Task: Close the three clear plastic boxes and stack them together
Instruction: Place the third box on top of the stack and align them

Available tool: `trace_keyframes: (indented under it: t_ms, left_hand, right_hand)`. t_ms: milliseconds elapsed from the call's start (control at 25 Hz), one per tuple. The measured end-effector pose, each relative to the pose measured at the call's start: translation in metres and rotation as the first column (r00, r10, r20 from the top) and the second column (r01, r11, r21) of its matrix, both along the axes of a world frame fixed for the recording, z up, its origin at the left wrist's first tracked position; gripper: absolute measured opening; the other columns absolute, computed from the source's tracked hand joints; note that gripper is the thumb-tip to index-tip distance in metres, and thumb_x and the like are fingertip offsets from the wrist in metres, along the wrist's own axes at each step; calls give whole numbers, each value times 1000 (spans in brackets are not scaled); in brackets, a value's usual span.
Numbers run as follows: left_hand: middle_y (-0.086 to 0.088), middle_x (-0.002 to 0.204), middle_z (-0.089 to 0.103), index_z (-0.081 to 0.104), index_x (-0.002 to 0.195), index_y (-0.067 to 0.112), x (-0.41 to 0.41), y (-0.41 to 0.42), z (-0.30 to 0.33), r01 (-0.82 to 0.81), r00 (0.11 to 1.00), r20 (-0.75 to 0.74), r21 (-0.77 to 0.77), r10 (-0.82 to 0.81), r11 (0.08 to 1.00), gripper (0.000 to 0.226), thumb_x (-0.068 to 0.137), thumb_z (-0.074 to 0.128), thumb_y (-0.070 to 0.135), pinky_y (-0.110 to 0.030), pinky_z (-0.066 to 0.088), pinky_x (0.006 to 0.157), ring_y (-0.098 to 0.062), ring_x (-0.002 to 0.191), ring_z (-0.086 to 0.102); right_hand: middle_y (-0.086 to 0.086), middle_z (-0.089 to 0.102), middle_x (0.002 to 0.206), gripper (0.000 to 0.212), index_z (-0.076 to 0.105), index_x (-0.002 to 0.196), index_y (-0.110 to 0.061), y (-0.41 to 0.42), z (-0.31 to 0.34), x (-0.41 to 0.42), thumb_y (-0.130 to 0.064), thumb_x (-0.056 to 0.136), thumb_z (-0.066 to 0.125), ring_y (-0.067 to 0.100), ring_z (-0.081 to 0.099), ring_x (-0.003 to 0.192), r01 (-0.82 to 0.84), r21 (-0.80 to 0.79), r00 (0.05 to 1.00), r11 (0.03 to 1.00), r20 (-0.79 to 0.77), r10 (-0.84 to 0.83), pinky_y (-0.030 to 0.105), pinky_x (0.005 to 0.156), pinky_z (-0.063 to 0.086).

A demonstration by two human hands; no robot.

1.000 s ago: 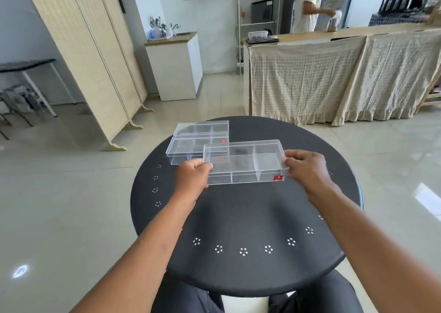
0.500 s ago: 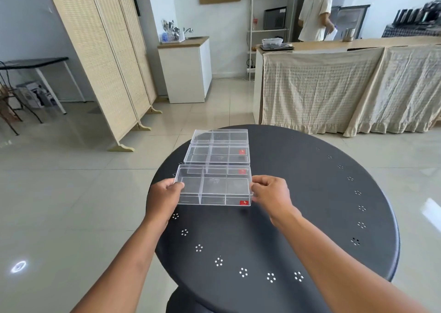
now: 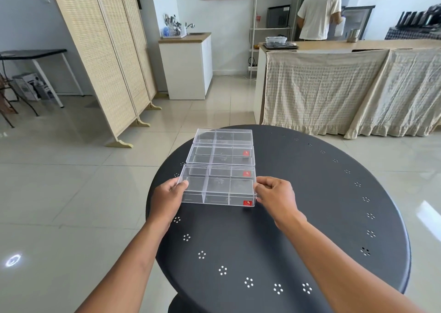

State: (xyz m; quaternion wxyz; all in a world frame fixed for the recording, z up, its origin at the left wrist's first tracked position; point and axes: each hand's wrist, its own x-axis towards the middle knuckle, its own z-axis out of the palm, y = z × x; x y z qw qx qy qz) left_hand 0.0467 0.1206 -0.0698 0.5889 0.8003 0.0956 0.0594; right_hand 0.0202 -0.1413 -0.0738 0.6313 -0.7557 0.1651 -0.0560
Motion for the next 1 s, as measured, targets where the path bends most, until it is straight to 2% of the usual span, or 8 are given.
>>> trace_keyframes:
  t_ms: [160,320,480,560,760,880,1000]
  left_hand:
    - [3,88,78,72,68,56,3,0,-2,10,1000,11,10,-10,1000,30,90,62,38,-39,54,89,-20,88,69]
    - [4,88,80,77,81,42,7,2,-7,22,1000,16,3,-22,1000,16,86,62,43,-42,56,89,-24,94,74]
    - [18,84,79,75,79,43,7,2,-7,13,1000,20,-27,-12,1000,19,92,64,35,-29,53,79,-13,93,73]
    - [20,84,78,73,78,43,6,2,-6,12,1000,22,-27,-11,1000,19,93,64,34,-27,51,78,-12,93,72]
    - [18,94,75,76,96,34,8,3,-7,19,1000,17,-43,-18,999,12,94,64,33,-30,51,87,-15,102,71]
    - [18,87,78,74,81,42,9,3,-9,27,1000,13,-39,-27,999,15,91,65,36,-36,55,91,-14,97,73]
    - [16,89,80,75,81,43,12,5,-12,28,1000,10,-42,-27,999,16,91,65,35,-38,55,93,-15,96,74]
  right_hand:
    - [-7,87,86,20,86,88,-25,-1,-2,4,-19,95,68,21,83,92,-2,-1,1000,1000,1,2,46,96,65]
    - [-8,87,85,22,85,85,-27,-2,-2,6,-17,95,68,22,83,94,-4,-8,1000,1000,0,4,48,98,64]
    - [-8,87,86,23,85,85,-28,-4,-2,6,-19,94,67,26,83,97,-13,-20,1000,1000,-14,13,50,97,64]
    - [-8,87,86,22,85,87,-28,-4,-2,6,-18,94,67,27,83,97,-15,-26,1000,1000,-14,15,50,96,64]
    - [-5,87,86,19,86,90,-25,-3,0,5,-18,93,68,35,81,98,-13,-33,1000,999,-16,12,54,93,65]
    - [-6,87,86,18,86,91,-24,-3,1,4,-18,93,69,31,82,97,-14,-34,1000,999,-13,13,52,93,65]
    - [-8,86,85,20,85,88,-25,-3,3,4,-16,94,68,30,82,95,-6,-32,1000,999,-20,5,51,93,65]
